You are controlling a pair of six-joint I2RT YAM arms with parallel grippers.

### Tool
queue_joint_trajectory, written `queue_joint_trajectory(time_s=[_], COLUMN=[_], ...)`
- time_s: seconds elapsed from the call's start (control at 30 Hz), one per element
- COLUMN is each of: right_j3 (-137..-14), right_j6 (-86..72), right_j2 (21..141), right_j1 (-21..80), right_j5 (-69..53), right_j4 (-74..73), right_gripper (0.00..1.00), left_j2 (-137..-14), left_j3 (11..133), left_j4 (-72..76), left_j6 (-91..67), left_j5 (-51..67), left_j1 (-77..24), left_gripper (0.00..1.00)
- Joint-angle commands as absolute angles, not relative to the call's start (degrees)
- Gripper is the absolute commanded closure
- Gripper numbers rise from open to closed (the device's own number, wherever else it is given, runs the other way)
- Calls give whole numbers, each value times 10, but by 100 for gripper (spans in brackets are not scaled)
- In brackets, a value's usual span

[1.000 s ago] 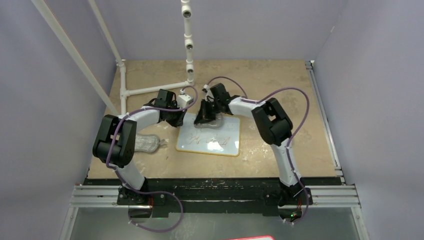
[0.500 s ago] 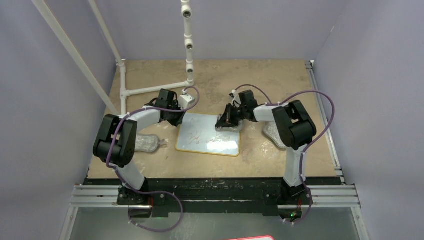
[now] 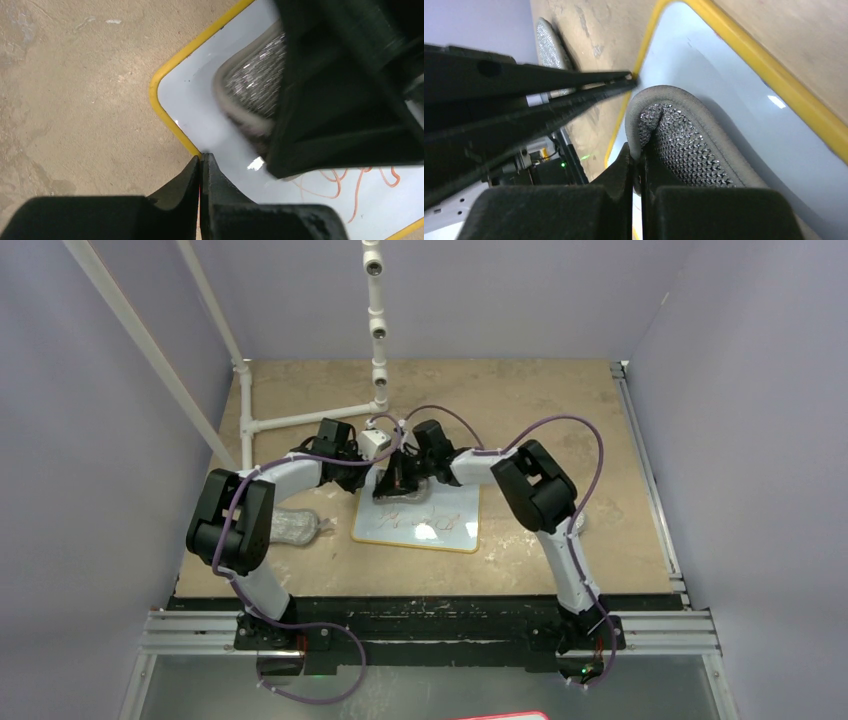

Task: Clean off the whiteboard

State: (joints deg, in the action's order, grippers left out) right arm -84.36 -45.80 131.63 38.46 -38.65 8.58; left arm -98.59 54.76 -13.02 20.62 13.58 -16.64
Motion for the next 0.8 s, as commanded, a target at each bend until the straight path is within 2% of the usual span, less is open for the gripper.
queue_joint_trajectory(time_s=[0.0, 0.1, 0.2, 0.43, 0.53, 0.63, 0.77], right_j3=[-720, -637, -651, -886, -921, -855, -703], right_j6=[-451, -438, -442, -477, -484, -482, -467], right_j2=[1270, 1220, 1229, 1356, 1378, 1348, 1271], right_j1=[312, 270, 273, 368, 384, 369, 311], right_j5=[-348, -333, -309, -316, -326, -341, -339], right_j4=[66, 81, 84, 26, 12, 18, 59], right_gripper=[100, 100, 100, 100, 100, 100, 100], left_j2=[-1024, -1022, -1023, -1019, -1019, -1016, -1015], left_j3=[507, 506, 507, 505, 506, 504, 501], left_j4=[-205, -204, -204, -205, -206, -206, -206], left_j6=[227, 231, 233, 235, 234, 240, 242], left_j5=[96, 96, 96, 96, 95, 92, 90], left_j1=[-170, -170, -170, -172, -174, -174, -174], left_gripper=[100, 100, 100, 100, 100, 100, 100])
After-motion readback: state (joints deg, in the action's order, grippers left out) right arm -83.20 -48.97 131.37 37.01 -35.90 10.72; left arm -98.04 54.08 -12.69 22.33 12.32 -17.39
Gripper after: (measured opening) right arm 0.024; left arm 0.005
